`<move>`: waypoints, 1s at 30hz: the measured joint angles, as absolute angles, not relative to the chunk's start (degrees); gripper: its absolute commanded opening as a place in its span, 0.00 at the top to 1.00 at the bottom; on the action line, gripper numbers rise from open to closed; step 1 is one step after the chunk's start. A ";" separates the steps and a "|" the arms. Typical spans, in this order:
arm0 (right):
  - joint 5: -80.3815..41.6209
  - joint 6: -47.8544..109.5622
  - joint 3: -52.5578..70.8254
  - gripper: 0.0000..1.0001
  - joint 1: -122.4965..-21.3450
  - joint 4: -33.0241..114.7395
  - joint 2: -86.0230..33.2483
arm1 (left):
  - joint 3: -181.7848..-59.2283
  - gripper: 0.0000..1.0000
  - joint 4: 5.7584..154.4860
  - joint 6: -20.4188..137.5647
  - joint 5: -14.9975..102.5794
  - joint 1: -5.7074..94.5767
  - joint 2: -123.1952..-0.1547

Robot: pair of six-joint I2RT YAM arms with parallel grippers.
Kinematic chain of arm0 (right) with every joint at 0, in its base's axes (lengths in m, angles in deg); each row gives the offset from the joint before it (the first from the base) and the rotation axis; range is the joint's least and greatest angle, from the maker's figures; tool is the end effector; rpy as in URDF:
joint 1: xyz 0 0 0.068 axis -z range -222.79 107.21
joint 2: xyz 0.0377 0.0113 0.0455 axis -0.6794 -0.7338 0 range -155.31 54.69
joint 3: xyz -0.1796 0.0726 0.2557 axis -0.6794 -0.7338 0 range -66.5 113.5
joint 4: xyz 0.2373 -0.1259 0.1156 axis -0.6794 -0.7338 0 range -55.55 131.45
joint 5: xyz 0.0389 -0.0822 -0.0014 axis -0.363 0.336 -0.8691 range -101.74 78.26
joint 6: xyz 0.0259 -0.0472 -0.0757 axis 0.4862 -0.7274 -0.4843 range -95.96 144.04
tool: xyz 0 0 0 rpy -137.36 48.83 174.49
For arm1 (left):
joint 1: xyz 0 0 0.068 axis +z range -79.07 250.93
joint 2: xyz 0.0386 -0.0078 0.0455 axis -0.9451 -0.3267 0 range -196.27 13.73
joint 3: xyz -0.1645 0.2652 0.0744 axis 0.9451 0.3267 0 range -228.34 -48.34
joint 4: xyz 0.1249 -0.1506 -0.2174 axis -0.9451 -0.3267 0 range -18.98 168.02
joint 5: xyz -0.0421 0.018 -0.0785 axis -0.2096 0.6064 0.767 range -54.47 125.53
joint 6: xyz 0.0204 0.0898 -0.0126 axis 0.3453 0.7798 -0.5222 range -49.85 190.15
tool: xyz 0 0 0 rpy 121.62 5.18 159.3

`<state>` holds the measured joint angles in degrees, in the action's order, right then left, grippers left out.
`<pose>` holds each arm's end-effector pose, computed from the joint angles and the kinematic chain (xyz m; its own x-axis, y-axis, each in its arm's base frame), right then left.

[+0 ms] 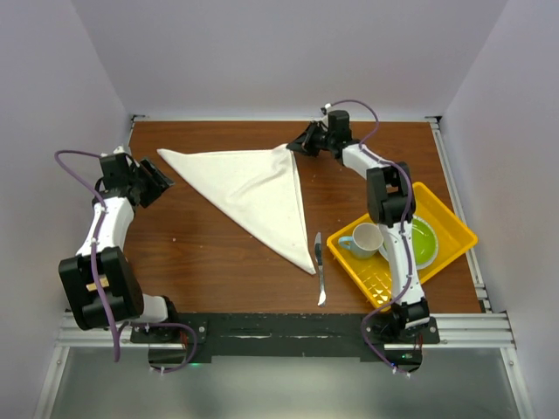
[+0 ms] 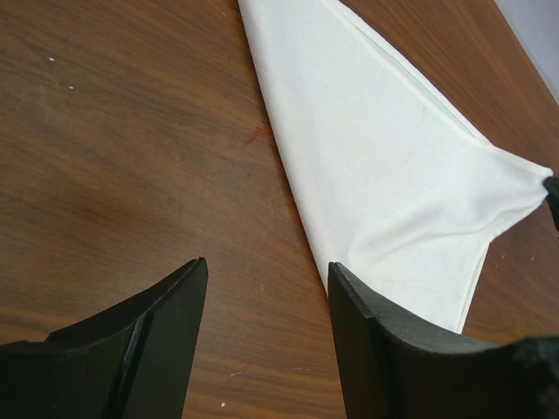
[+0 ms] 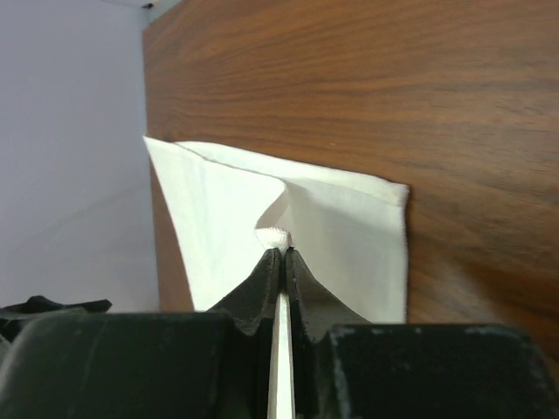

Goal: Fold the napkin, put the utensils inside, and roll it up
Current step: Fold the napkin

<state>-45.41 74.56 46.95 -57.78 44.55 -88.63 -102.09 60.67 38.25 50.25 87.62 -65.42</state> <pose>0.6355 0.2182 0.1496 -0.8119 0.4477 -0.3748 -0.1048 0.5197 0.8479 0.3427 0.0806 0.2511 -0.4996 -0.6834 -0.5323 -0.4277 0.7290 -0.5345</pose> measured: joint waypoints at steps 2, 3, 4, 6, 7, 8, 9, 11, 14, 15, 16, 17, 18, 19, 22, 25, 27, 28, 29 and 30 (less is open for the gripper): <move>-45.21 74.26 47.39 0.92 -57.75 43.85 -90.32 | -102.09 0.38 60.78 38.25 50.32 87.62 -65.58; -44.97 73.82 48.11 0.92 -57.73 42.80 -91.19 | -102.09 0.38 60.81 38.23 50.36 87.60 -65.66; -44.82 73.77 48.26 0.92 -57.71 42.67 -91.85 | -102.09 0.38 60.87 38.23 50.45 87.62 -65.82; -44.38 73.27 49.79 0.92 -57.62 41.42 -93.29 | -102.09 0.38 61.02 38.19 50.80 87.62 -66.17; -44.23 73.08 50.49 0.92 -57.56 41.22 -93.97 | -102.09 0.38 61.18 38.14 51.02 87.62 -66.36; -44.19 72.99 51.14 0.92 -57.43 40.85 -94.49 | -102.09 0.38 61.31 38.03 51.34 87.62 -66.56; -44.19 72.94 51.49 0.91 -57.34 40.61 -94.71 | -102.09 0.38 61.46 37.95 51.63 87.62 -66.74; -44.16 72.75 52.43 0.90 -57.10 40.02 -95.06 | -102.09 0.38 61.83 37.75 52.13 87.62 -67.19; -44.19 71.98 53.40 0.91 -56.92 39.28 -95.06 | -102.09 0.38 62.25 37.60 52.94 87.62 -67.92; -44.19 71.72 53.53 0.90 -56.90 39.26 -95.06 | -102.09 0.38 62.27 37.55 53.05 87.62 -68.02; -44.21 71.39 53.75 0.89 -56.86 39.15 -95.06 | -102.09 0.38 62.27 37.53 53.18 87.62 -68.09; -44.19 71.09 53.99 0.87 -56.86 38.86 -95.06 | -102.09 0.38 62.29 37.29 53.29 87.62 -68.09; -44.21 70.82 54.31 0.86 -56.86 38.45 -95.06 | -102.09 0.38 62.40 37.12 53.33 87.62 -68.09; -44.21 70.61 54.62 0.83 -56.86 38.21 -95.08 | -102.09 0.38 62.51 36.74 53.35 87.62 -68.09; -44.23 70.06 56.37 0.83 -56.86 37.99 -95.74 | -102.09 0.38 62.90 36.29 53.64 87.60 -68.09; -44.23 69.80 58.16 0.82 -56.86 37.73 -96.83 | -102.09 0.38 64.17 35.63 54.49 87.60 -68.09; -44.23 69.77 58.82 0.82 -56.75 37.46 -97.44 | -101.99 0.40 65.42 34.82 55.19 87.60 -68.09; -44.19 69.77 59.43 0.82 -56.68 37.16 -97.94 | -101.92 0.43 66.03 34.49 55.63 87.60 -68.09; -44.19 69.75 59.63 0.75 -56.62 37.01 -98.21 | -101.88 0.44 66.77 33.90 56.13 87.60 -68.09; -44.19 69.75 59.97 0.68 -56.53 36.55 -98.60 | -101.88 0.45 67.47 33.36 56.68 87.60 -68.13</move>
